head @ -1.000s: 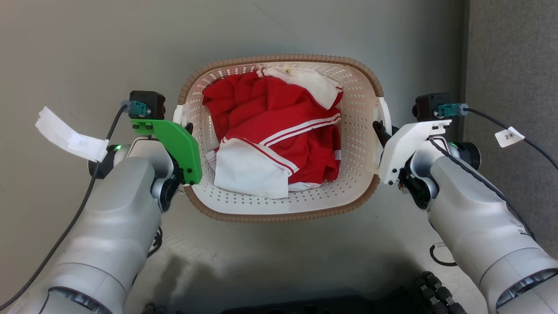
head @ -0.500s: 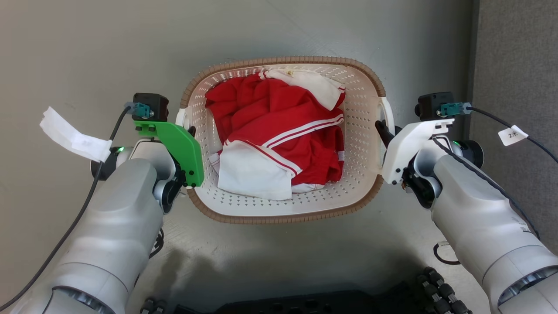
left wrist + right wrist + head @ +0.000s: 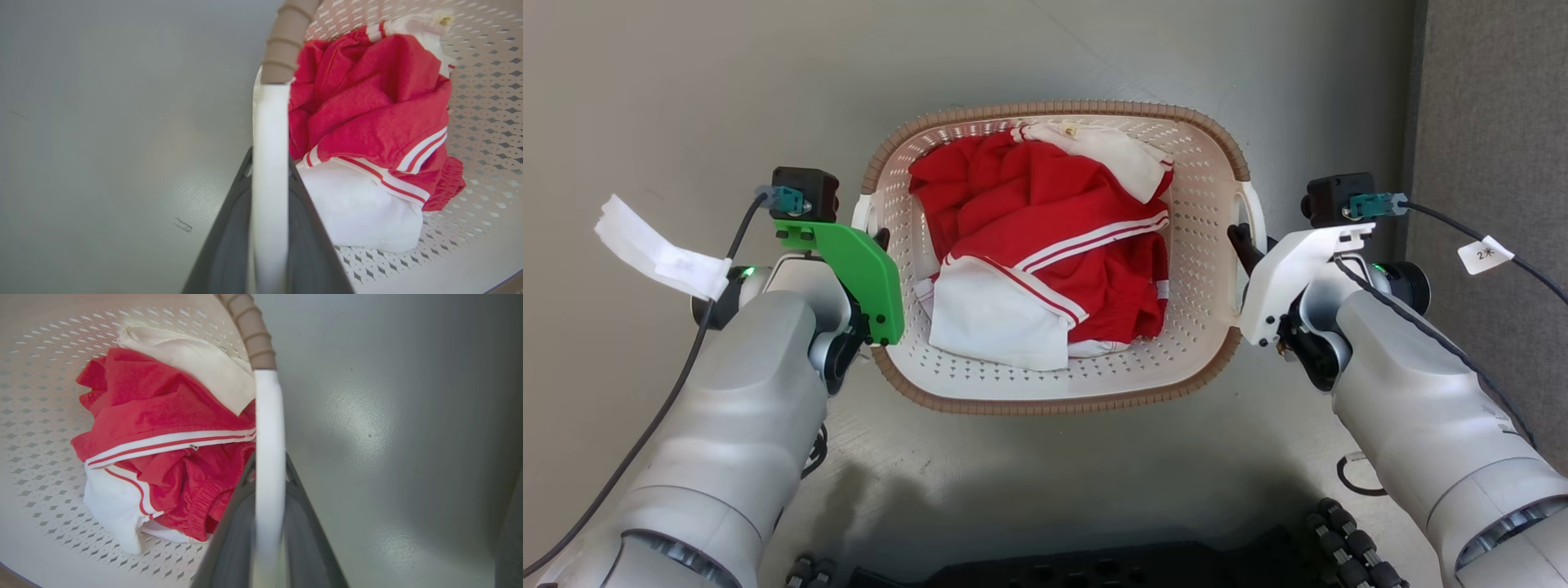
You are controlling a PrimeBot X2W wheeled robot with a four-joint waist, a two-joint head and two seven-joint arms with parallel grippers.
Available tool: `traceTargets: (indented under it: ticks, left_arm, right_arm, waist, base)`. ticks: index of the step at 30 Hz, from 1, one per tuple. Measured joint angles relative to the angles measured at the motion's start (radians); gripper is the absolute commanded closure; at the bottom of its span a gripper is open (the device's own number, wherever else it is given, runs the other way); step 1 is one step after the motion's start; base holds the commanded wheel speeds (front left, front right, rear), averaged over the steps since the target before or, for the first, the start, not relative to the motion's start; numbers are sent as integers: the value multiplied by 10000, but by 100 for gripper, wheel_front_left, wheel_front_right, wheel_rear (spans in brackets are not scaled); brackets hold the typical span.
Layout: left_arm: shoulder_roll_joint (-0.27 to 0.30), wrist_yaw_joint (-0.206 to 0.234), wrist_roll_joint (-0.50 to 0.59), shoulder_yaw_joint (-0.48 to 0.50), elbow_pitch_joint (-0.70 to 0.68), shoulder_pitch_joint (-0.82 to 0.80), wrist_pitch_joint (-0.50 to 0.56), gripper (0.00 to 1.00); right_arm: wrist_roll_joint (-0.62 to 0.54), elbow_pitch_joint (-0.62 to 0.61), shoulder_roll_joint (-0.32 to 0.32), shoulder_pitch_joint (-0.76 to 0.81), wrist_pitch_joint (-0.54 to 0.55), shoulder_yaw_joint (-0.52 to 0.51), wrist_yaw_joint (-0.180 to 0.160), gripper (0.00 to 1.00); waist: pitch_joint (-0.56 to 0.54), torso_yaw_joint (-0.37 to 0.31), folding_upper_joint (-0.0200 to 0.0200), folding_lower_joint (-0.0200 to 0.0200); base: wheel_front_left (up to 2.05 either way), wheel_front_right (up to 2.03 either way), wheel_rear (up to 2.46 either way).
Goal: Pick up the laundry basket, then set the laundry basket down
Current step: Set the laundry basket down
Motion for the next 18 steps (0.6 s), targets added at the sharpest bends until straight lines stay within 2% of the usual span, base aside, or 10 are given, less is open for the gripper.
traceTargets:
  ticks: [4,5,6,7,18]
  left_arm:
    - [-44,-50,-8,-46,117,2,159,100]
    - [-44,-52,-23,-56,127,4,240,85]
    - [-42,-73,-10,-161,127,4,334,52]
    - [-33,-94,-10,-224,132,10,389,0]
    - [-33,-134,-67,-332,36,18,313,0]
  right_arm:
    - [23,132,33,-89,186,40,94,100]
    - [140,140,33,-97,314,10,182,62]
    - [328,165,31,-97,554,-12,270,0]
    - [370,215,48,-95,725,75,268,0]
    - [472,337,119,112,953,240,295,0]
  waist:
    - [-57,13,0,0]
    - [-62,16,0,0]
    - [-69,19,0,0]
    - [-73,23,0,0]
    - [-376,104,0,0]
  base:
    - [0,0,0]
    - [0,0,0]
    - [0,0,0]
    - [0,0,0]
    - [0,0,0]
